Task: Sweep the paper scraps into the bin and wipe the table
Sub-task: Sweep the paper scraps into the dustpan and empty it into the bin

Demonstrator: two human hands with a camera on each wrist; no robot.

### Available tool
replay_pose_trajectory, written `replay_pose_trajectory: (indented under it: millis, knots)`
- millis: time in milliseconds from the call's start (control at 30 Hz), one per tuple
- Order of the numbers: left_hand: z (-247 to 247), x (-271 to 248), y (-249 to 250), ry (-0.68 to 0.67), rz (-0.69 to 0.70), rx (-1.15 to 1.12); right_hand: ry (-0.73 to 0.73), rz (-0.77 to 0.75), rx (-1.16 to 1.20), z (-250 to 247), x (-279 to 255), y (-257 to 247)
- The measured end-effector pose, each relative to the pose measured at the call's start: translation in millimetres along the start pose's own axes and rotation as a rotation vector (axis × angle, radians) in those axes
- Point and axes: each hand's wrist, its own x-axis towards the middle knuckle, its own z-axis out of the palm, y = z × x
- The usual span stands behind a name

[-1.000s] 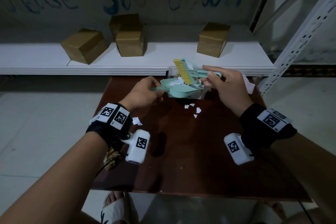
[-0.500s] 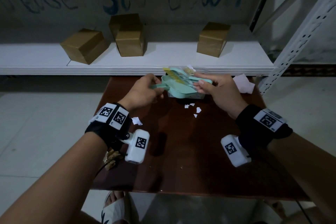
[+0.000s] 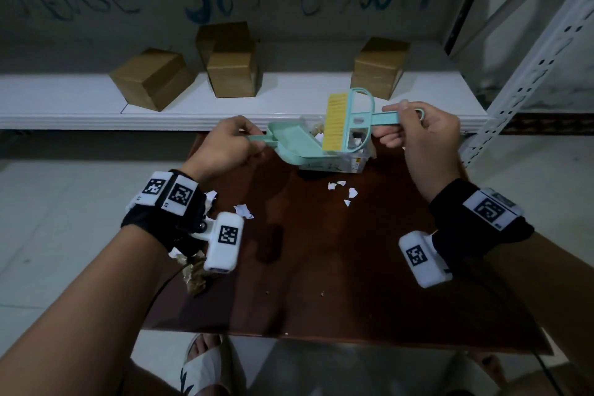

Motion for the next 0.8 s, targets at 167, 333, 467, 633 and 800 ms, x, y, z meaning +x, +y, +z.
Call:
replay_pose_trajectory:
  millis: [167, 333, 467, 633, 800]
  knots:
    - [-12, 2, -1, 0.108, -0.051, -0.056, 0.038, -0.027, -0.022, -3, 0, 1]
    - [-18, 4, -2, 0.075, -0.080, -0.068, 0.070, -0.086, -0.025, -9, 4, 0]
    - [-25, 1, -5, -0.062, -0.096, 0.011, -0.039, -0.194, -0.059, -20, 6, -8]
    - [-26, -5, -10, -0.200, -0.080, 0.098, -0.292, -0.432, -0.375, -25, 4, 0]
    - [-28, -14, -5, -0.331, -0.073, 0.109, -0.436, -0.502, -0.729, -22, 4, 10]
